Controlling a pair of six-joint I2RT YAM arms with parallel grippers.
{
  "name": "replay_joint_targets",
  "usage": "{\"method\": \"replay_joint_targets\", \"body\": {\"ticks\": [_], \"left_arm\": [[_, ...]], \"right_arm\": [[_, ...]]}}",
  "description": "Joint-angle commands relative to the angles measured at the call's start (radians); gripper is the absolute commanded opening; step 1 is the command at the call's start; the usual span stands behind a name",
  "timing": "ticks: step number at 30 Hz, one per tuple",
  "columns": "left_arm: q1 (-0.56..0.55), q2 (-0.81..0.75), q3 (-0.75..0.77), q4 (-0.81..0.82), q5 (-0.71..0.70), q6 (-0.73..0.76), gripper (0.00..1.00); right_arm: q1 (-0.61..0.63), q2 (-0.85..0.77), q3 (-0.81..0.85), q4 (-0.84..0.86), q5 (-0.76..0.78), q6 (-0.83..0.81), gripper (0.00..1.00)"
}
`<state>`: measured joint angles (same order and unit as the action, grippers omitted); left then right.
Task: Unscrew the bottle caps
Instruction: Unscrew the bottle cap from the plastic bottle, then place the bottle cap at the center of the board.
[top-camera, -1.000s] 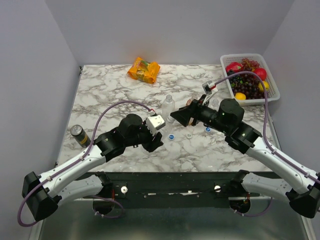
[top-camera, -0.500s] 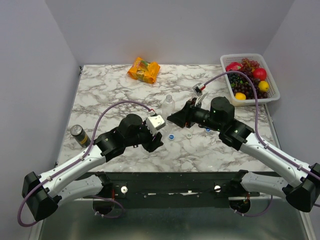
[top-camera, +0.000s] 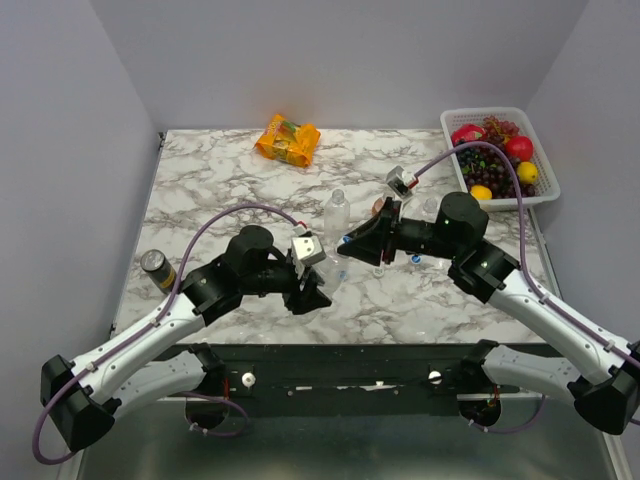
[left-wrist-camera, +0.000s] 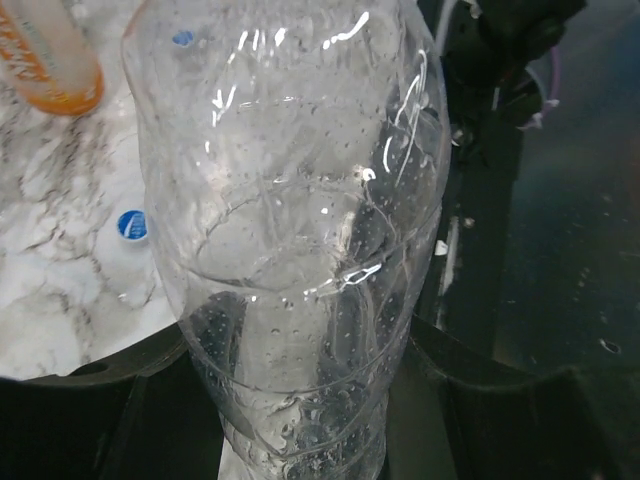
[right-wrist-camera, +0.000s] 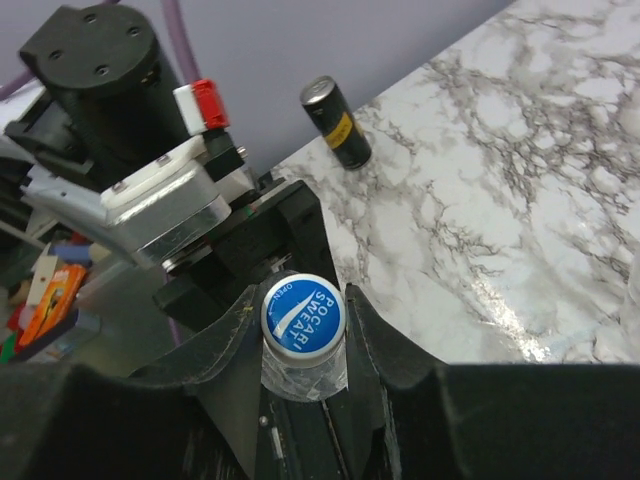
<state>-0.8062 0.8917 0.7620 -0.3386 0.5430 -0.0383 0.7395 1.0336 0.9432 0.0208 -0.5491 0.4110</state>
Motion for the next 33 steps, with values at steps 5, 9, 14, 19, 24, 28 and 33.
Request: {"method": "replay_joint_targets", "body": {"ticks": [5,9,14,19,24,28,33], "left_arm": [[-0.010,0.004,0.003,0.111,0.351,0.032,0.21],[0.007,-0.007,-0.001,0.121,0.345,0.031,0.21],[0.016,-0.016,0.000,0.116,0.319,0.034,0.21],[0.060,-0.065,0.011,0.085,0.108,0.055,0.20],[0.217,-0.146,0.048,0.104,-0.084,0.000,0.20],[0.301,-0.194,0.121,0.072,-0.302,-0.002,0.20],[0.364,-0.224,0.142,0.033,-0.535,0.012,0.20]], "right_arm": [[-0.098,-0.065,0.003,0.027,-0.221,-0.041,0.20],[-0.120,-0.101,0.031,0.027,-0.253,-0.057,0.20],[-0.121,-0.124,0.080,0.013,-0.232,-0.067,0.20],[-0.117,-0.145,0.118,-0.058,-0.120,-0.118,0.20],[0.015,-0.141,0.123,-0.091,0.033,-0.199,0.20],[0.173,-0.087,0.144,-0.111,0.260,-0.273,0.20],[0.313,0.083,0.152,-0.088,0.451,-0.282,0.20]]}}
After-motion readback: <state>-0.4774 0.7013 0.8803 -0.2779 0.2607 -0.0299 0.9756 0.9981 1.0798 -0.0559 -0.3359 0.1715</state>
